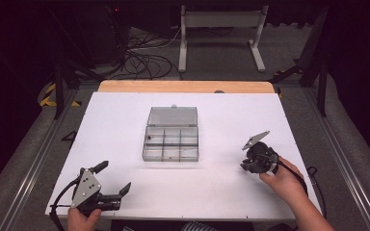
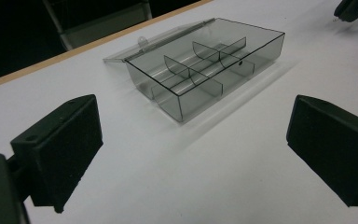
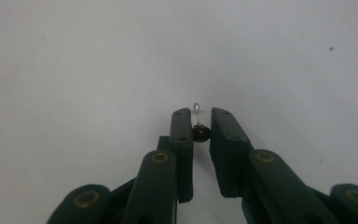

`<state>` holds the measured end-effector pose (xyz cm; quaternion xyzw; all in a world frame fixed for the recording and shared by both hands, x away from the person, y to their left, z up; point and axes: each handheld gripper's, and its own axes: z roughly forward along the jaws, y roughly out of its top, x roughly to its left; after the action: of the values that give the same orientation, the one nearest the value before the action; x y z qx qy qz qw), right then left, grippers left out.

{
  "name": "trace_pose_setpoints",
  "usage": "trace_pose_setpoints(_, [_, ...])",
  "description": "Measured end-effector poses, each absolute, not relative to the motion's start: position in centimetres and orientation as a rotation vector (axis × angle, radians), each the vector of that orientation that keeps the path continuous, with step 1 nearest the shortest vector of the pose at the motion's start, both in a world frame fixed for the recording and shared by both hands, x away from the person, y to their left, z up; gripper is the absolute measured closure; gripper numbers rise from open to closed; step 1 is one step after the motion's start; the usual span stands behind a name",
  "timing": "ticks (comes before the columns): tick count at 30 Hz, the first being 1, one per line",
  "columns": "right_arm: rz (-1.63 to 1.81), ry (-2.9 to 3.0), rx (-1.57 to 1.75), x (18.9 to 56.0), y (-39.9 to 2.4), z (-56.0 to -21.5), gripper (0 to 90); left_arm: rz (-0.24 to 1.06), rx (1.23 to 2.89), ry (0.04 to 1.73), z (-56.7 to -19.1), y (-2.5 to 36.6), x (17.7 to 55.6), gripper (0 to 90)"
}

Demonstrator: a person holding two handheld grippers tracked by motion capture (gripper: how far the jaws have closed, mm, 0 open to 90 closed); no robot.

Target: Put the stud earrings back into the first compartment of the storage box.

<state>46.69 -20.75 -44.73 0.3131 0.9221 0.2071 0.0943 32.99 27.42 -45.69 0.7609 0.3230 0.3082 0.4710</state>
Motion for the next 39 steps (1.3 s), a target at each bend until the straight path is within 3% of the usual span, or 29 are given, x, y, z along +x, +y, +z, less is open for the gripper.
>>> trace_pose_setpoints(24, [0.976,2.638,0.822,47.3,-17.7,-39.0,79.7,0.754,1.864,0.79,-45.7,27.4,33.0,3.8])
trace_pose_setpoints(39, [1.122,2.608,0.752,48.5,-14.6,-37.4,79.6,0.749,1.862,0.793,-45.7,27.5,33.0,3.8])
